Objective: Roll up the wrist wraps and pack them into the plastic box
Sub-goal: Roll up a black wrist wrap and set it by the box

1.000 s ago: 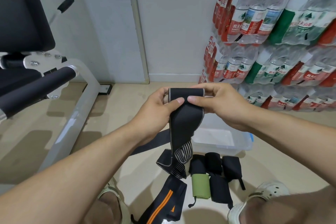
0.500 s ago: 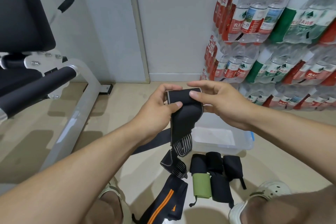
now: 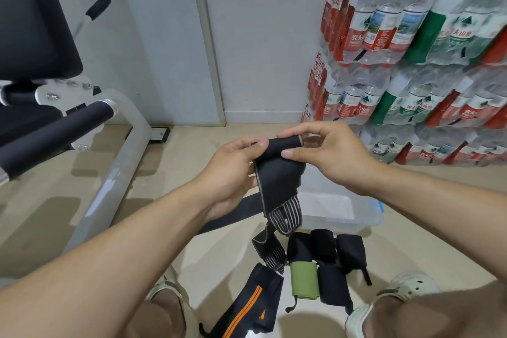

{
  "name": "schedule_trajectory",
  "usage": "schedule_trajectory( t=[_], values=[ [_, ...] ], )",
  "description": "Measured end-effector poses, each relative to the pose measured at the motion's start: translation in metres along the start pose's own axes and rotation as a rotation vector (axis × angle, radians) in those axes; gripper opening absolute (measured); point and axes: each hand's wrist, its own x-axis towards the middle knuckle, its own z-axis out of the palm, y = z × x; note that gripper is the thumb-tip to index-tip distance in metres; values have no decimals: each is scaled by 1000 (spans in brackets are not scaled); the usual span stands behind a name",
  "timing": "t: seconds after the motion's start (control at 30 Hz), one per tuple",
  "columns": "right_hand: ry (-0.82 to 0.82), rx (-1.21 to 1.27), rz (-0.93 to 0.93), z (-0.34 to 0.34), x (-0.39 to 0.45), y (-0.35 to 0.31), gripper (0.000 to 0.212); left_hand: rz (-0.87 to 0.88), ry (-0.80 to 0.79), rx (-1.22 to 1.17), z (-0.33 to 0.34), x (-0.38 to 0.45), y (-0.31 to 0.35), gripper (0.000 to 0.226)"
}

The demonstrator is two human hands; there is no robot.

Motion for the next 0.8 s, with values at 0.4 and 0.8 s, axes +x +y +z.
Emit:
schedule_trajectory(
  t=[0.4,0.8],
  values=[
    [-101,250,189,-2,-1,4,30,130,-23,101,-1,1,-2,32],
    [-56,173,110,-1,1,7,31,10,-13,15,0,1,-2,27]
  ],
)
